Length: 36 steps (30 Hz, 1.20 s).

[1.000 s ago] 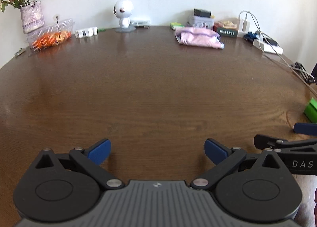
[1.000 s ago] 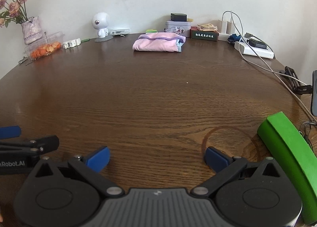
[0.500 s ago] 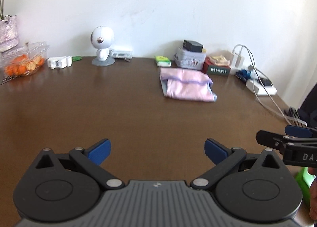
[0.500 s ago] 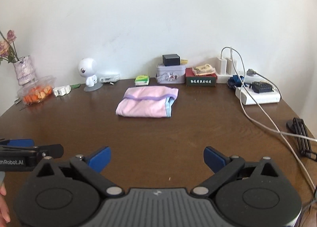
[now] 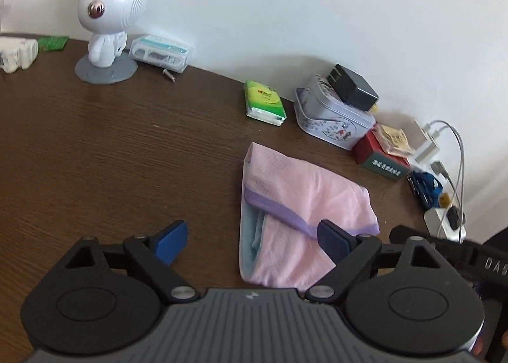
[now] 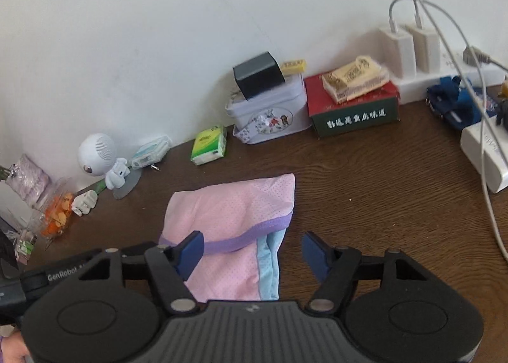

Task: Fold clothes
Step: 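Grasp the folded pink garment with the left gripper while the right gripper grasps it too, then lift the pink garment with both grippers to unfold it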

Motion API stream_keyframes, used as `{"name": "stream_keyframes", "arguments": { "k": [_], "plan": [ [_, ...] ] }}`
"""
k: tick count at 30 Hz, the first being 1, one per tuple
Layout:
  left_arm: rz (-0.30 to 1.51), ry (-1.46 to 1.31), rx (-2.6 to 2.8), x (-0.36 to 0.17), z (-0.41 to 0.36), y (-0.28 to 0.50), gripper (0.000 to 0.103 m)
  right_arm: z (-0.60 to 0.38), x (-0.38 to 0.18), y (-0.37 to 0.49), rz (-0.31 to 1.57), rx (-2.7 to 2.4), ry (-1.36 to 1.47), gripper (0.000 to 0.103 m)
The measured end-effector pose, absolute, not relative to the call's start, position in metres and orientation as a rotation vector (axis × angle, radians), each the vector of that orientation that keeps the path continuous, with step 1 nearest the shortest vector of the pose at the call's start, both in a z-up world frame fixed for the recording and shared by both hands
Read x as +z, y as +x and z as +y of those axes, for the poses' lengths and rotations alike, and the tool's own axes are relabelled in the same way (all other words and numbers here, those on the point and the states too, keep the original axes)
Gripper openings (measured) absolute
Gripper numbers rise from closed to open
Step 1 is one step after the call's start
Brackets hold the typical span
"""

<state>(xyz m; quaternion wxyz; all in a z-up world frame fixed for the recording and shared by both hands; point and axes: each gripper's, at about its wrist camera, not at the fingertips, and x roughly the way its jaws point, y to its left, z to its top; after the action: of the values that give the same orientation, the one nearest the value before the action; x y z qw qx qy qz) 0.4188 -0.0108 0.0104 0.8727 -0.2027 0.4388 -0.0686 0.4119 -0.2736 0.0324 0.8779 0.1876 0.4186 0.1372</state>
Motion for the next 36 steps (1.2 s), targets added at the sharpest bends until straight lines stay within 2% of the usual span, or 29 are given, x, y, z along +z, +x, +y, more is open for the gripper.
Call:
{"name": "stream_keyframes", "arguments": {
  "k": [2, 3, 4, 5, 6, 7, 9, 13, 20, 30, 36],
  "plan": [
    [0.916, -0.457, -0.155, 0.008, -0.010, 0.434, 0.084, -0.269, 0.021, 0.425, 0.893, 0.297, 0.407, 0.056],
    [0.925, -0.463, -0.162, 0.007, -0.011, 0.440, 0.072, -0.266, 0.019, 0.431, 0.900, 0.307, 0.414, 0.046],
    [0.934, -0.467, -0.169, 0.007, -0.011, 0.446, 0.050, -0.265, 0.016, 0.436, 0.907, 0.307, 0.431, 0.039],
    [0.948, -0.478, -0.179, 0.007, -0.013, 0.452, 0.036, -0.265, 0.014, 0.441, 0.906, 0.307, 0.442, 0.022],
    [0.959, -0.500, -0.189, 0.005, -0.013, 0.457, 0.010, -0.264, 0.012, 0.445, 0.904, 0.306, 0.452, 0.011],
    [0.959, -0.525, -0.195, 0.005, -0.012, 0.459, 0.006, -0.264, 0.013, 0.447, 0.891, 0.304, 0.450, 0.009],
    [0.940, -0.563, -0.214, 0.008, -0.010, 0.458, 0.004, -0.261, 0.022, 0.445, 0.860, 0.322, 0.441, 0.004],
    [0.862, -0.558, -0.234, 0.037, -0.006, 0.441, 0.003, -0.254, 0.057, 0.430, 0.775, 0.383, 0.376, 0.003],
    [0.608, -0.512, -0.336, 0.165, -0.006, 0.361, 0.003, -0.247, 0.172, 0.359, 0.552, 0.459, 0.341, 0.002],
    [0.180, -0.374, -0.413, 0.395, -0.001, 0.144, 0.003, -0.247, 0.381, 0.153, 0.112, 0.505, 0.242, 0.002],
    [-0.033, -0.260, -0.415, 0.487, -0.009, -0.002, 0.003, -0.252, 0.471, 0.012, -0.110, 0.528, 0.178, 0.002]
  ]
}}
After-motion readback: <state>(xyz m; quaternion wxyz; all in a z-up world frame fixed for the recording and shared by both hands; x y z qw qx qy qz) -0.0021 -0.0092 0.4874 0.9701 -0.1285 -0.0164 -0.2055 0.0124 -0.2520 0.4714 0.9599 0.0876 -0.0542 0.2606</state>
